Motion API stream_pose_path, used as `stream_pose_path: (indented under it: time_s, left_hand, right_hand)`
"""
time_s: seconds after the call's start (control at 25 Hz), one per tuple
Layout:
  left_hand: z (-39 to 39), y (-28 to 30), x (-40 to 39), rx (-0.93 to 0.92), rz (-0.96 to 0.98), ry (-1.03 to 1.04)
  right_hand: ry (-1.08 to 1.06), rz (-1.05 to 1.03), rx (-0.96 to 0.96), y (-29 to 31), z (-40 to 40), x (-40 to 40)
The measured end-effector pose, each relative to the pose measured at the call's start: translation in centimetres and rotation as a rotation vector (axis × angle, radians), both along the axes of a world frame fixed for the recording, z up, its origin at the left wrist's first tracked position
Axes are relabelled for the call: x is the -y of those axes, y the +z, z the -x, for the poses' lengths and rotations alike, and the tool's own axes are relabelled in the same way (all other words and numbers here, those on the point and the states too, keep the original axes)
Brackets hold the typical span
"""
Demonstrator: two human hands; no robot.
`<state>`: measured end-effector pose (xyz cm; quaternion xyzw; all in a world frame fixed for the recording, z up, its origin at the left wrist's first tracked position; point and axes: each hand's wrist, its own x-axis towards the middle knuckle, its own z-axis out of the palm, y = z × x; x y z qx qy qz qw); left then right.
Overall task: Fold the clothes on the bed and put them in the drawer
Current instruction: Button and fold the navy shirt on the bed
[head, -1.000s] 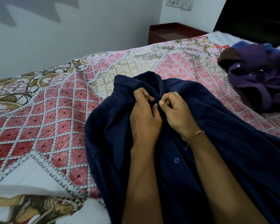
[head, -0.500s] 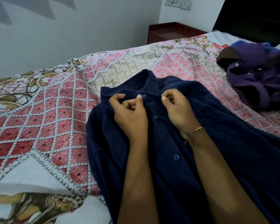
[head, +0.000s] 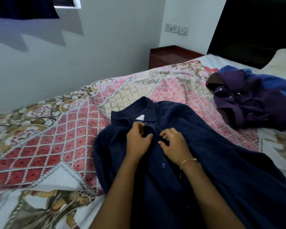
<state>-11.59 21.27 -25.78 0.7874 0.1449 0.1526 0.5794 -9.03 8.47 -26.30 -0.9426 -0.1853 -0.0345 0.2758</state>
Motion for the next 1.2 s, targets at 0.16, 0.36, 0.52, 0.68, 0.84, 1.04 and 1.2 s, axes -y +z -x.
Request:
stream_pose_path:
  time_s: [0.16, 0.36, 0.52, 0.68, 0.84, 1.04, 1.2]
  left_hand:
    - [3.4, 2.1, 0.4, -0.174, -0.664, -0.118]
    - [4.4, 2.1, -0.9, -0.196, -0.489, -0.126]
    - [3.3, 1.7, -0.3, -0.122, -0.406, -0.086]
    - [2.9, 1.0, 0.8, -0.104, -0.468, -0.039]
    - [2.0, 0.7, 0.5, -0.162, -0.312, 0.052]
    - [1.9, 1.6, 0.8, -0.122, -0.003, 0.072]
    - [2.0, 1.7, 1.2, -0.127, 0.069, 0.049]
  right_hand:
    - [-0.108, -0.111, -0.007, 1.2, 0.3, -1.3]
    - [-0.233, -0.394, -0.131, 3.6, 0.6, -2.1]
    - [-0.215, -0.443, -0.137, 2.0, 1.2, -2.3]
    - [-0.208, -0.532, -0.145, 0.5, 1.3, -2.0]
    - [-0.193, -0.621, -0.204, 0.2, 1.0, -2.0]
    - [-0.192, -0.719, -0.203, 0.0, 1.2, -1.9]
    - [-0.175, -0.762, -0.188, 0.3, 1.5, -2.0]
